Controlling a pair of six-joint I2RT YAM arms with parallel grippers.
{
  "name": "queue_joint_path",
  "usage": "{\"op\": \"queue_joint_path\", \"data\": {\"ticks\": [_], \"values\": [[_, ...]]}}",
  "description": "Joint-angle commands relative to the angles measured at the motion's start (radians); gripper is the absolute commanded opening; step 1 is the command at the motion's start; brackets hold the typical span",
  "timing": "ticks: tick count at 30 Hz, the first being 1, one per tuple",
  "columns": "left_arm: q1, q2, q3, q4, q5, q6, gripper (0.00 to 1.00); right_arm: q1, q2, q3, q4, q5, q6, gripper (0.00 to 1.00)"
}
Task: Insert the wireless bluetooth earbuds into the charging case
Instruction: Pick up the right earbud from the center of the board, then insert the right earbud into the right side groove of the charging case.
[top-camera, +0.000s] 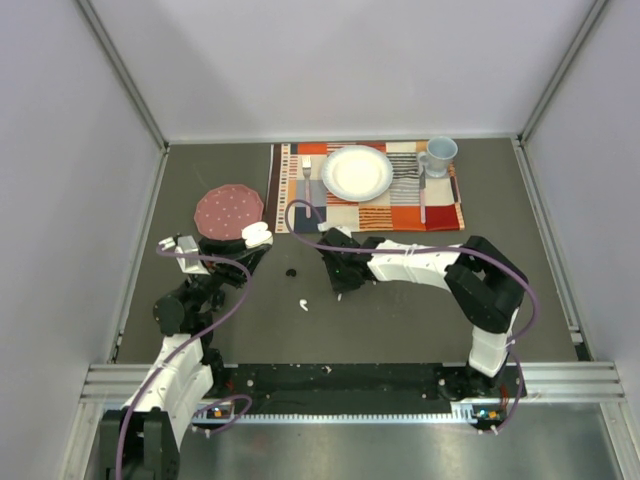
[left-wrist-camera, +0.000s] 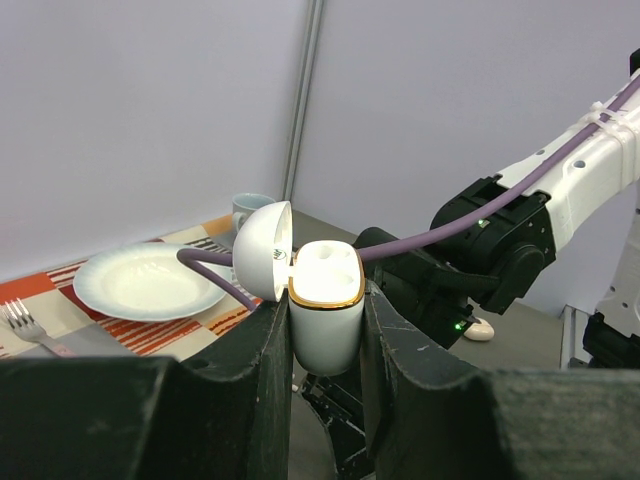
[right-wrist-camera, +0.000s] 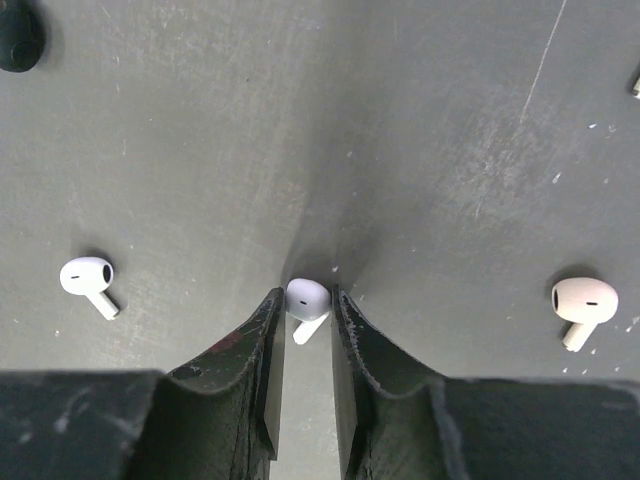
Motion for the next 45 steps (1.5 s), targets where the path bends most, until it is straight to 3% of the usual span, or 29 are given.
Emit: {"op": "queue_joint_path", "data": {"ticks": [1,7,13,24,34,45], "values": [[0.006,-0.014,0.024,0.136,0.006,0.009,0.0,0.014,-0.034,0.043,0.006,0.056,-0.01,0.14],[0.006,-0.019,0.027,0.128,0.002,0.009,0.0,0.012,-0.128,0.028,0.029,0.125,-0.01,0.13],[0.003,-0.019,0.037,0.11,0.006,0.009,0.0,0.012,-0.351,-0.061,0.154,0.207,-0.036,0.12],[-0.031,0.009,0.119,-0.048,0.088,0.085,0.0,0.043,-0.686,-0.13,0.429,0.251,-0.278,0.1],[-0.137,0.016,0.146,-0.146,0.052,0.196,0.0,0.202,-0.731,-0.083,0.622,0.331,-0.551,0.1],[-0.233,0.018,0.169,-0.232,0.003,0.285,0.0,0.279,-0.662,-0.029,0.675,0.274,-0.581,0.11]]}}
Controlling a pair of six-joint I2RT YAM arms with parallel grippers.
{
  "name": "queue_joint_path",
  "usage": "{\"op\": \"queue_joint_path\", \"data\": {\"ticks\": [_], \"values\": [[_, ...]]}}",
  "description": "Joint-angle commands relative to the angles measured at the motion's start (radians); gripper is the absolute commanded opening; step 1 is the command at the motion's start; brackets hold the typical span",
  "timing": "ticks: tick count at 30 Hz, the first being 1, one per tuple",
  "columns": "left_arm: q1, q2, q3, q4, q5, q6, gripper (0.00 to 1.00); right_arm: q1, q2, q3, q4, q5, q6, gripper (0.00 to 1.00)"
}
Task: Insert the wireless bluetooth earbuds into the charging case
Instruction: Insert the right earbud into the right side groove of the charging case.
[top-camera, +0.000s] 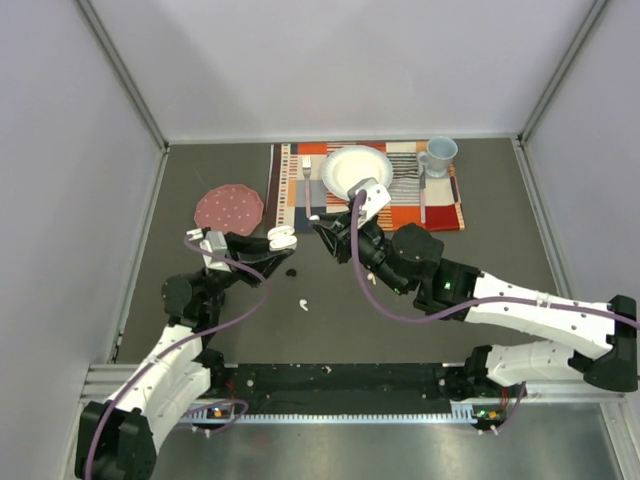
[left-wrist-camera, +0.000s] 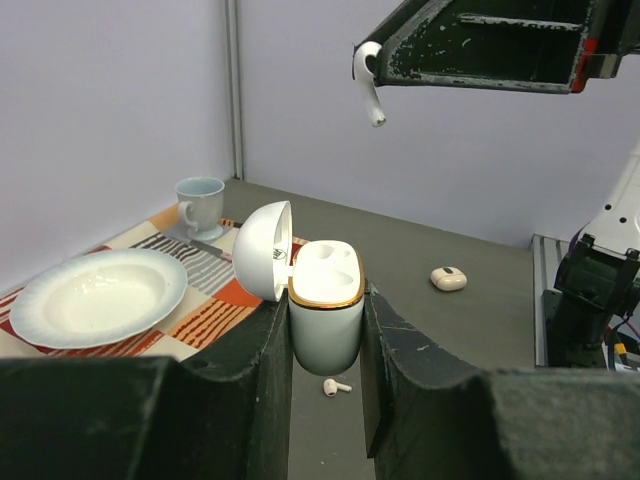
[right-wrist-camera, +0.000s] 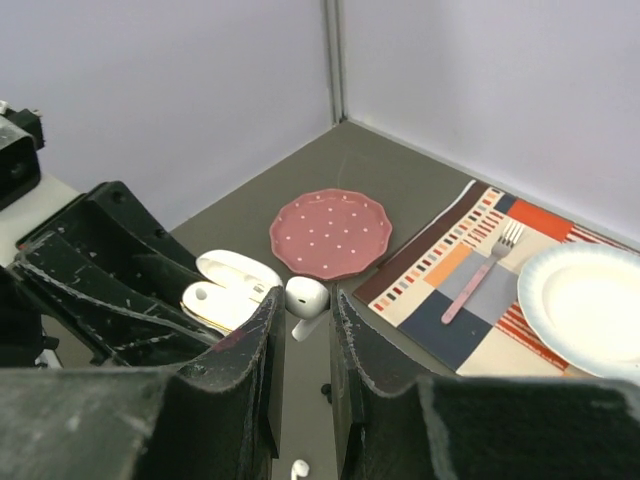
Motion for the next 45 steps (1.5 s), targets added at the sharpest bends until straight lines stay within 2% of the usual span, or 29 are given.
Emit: {"op": "queue_joint_path", "data": {"ticks": [1,33,45], "values": [[-0.023,-0.002,0.046,0.0,-0.034,0.05,0.0,0.033,0.02,0.058,0.067,-0.016,-0.03,0.11],[-0.06,-0.015,0.057,-0.044,-0.056,0.1,0.0,0.053,0.154,0.133,-0.037,-0.079,-0.022,0.12],[-0.062,-0.023,0.06,-0.058,-0.056,0.11,0.0,0.053,0.159,0.119,-0.029,-0.002,-0.024,0.11]]}}
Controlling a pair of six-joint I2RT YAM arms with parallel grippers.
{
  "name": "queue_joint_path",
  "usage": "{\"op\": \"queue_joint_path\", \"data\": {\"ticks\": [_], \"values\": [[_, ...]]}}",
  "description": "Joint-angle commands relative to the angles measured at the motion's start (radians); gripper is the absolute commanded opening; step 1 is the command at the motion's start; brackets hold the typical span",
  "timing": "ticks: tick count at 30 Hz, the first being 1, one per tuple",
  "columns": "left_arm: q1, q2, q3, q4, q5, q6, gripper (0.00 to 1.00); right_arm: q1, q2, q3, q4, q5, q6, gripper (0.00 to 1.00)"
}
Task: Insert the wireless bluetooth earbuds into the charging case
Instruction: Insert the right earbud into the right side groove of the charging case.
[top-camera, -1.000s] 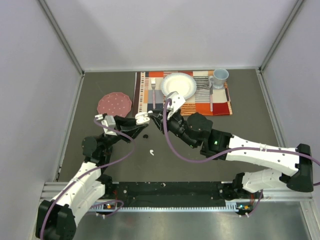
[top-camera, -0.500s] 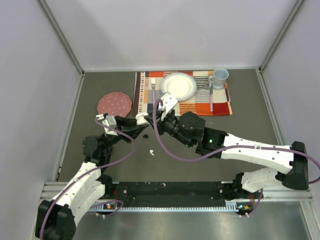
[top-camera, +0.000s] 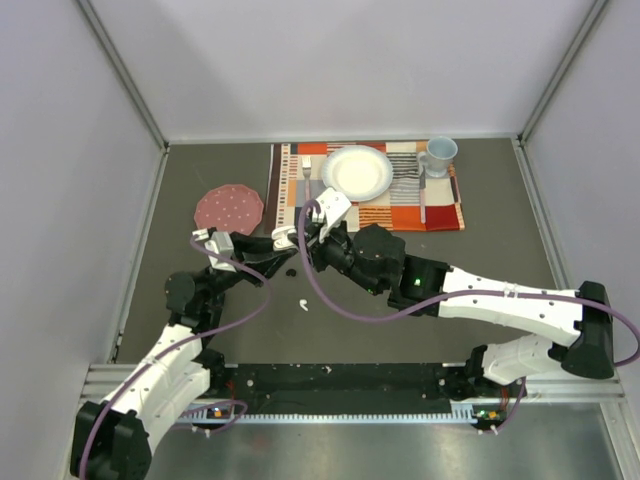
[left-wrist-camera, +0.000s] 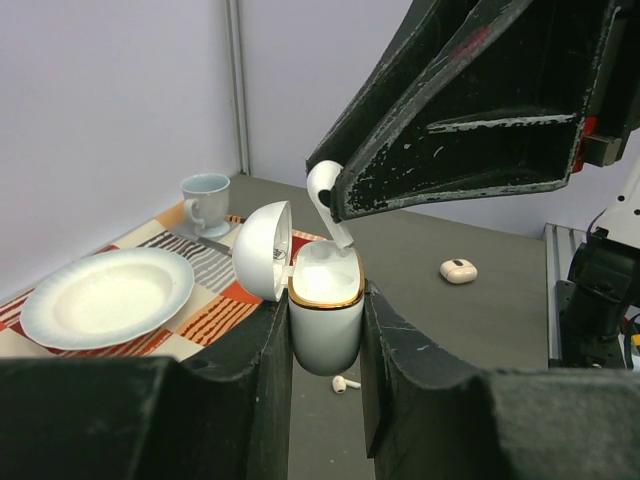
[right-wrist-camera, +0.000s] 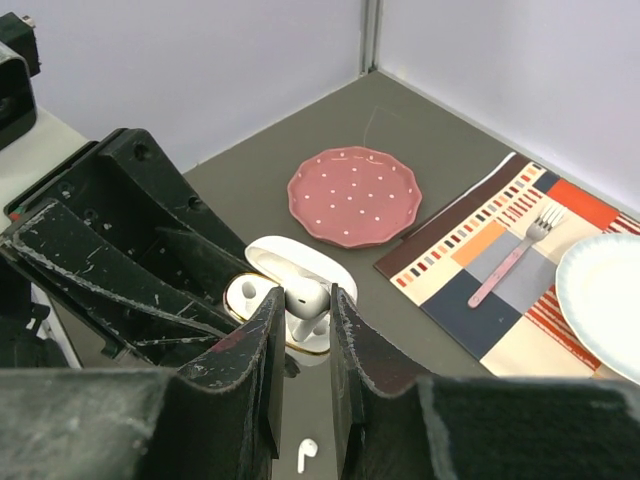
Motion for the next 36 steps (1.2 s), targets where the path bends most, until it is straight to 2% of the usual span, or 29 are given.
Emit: {"op": "queue_joint_path", "data": {"ticks": [1,33,36], "values": [[-0.003,-0.015,0.037,0.03,-0.016,0.013,0.0,0.014,0.002,0.035,0.022,0.052,-0.003,0.11],[-0.008,-0.018,0.043,0.024,-0.036,0.02,0.0,0.016,0.018,-0.056,0.076,0.086,-0.025,0.11],[-0.008,-0.015,0.043,0.019,-0.052,0.023,0.0,0.022,0.019,-0.06,0.077,0.075,-0.063,0.12]]}}
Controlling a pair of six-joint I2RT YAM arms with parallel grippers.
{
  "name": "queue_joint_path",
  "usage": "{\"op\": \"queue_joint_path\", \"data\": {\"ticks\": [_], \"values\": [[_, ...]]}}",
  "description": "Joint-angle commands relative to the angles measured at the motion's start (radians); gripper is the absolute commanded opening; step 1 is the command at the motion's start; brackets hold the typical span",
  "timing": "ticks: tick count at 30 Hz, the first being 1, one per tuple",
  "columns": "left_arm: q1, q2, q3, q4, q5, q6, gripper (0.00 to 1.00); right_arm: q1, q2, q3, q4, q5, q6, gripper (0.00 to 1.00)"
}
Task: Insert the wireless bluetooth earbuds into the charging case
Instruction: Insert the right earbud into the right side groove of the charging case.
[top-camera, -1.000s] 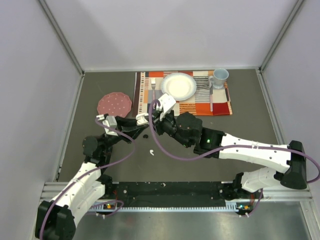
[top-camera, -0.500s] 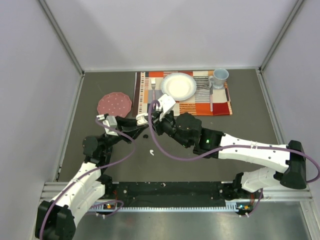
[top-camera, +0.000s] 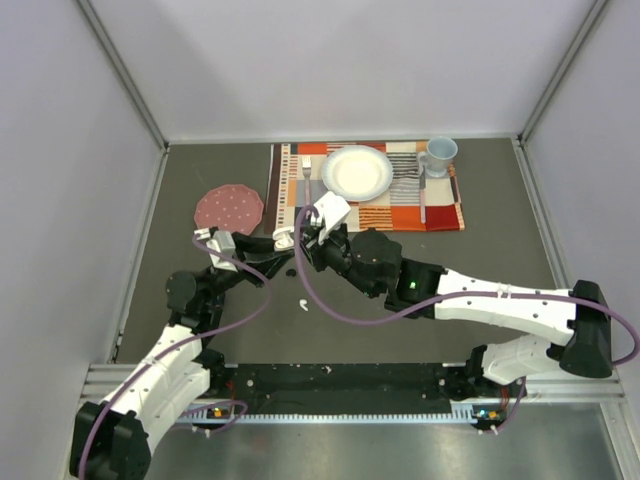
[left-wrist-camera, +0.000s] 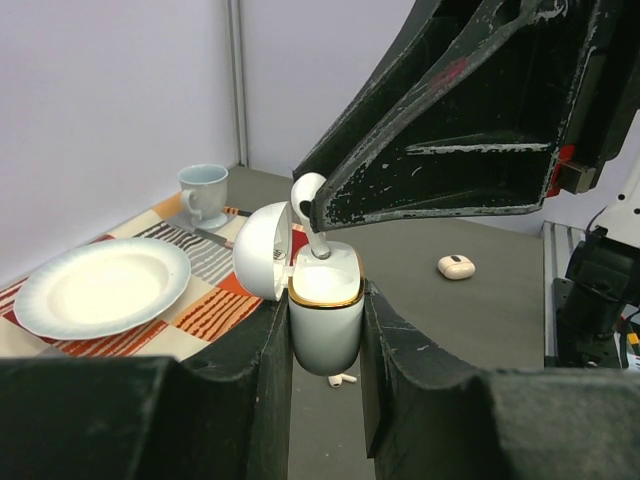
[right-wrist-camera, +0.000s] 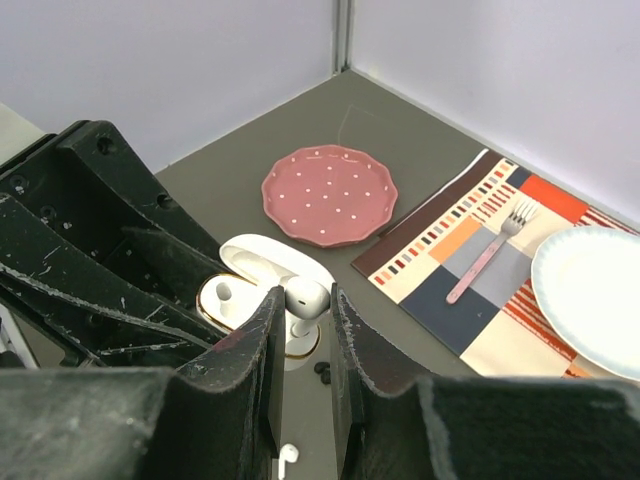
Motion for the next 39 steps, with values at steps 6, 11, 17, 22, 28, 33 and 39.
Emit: {"op": "queue_joint_path", "data": {"ticks": [6,11,17,22,28,33,39], "values": [[-0.004,-0.009,0.048,0.059,-0.06,0.016,0.0,0.028,0.026,-0.012,0.006,-0.013,-0.031,0.13],[-0.006,-0.012,0.049,0.062,-0.06,0.012,0.0,0.031,0.036,-0.008,-0.006,-0.019,-0.034,0.15],[-0.007,-0.012,0.045,0.061,-0.071,0.008,0.0,0.037,0.036,-0.005,-0.015,-0.026,-0.035,0.16],[-0.007,-0.022,0.043,0.05,-0.077,0.018,0.0,0.044,0.036,-0.005,-0.022,-0.032,-0.043,0.17],[-0.009,-0.022,0.045,0.041,-0.088,0.021,0.0,0.051,0.036,-0.002,-0.025,-0.047,-0.054,0.19],[-0.009,-0.024,0.045,0.032,-0.097,0.027,0.0,0.054,0.039,-0.002,-0.029,-0.053,-0.054,0.2],[-0.011,-0.027,0.042,0.027,-0.105,0.03,0.0,0.056,0.04,-0.002,-0.032,-0.065,-0.048,0.21]]}}
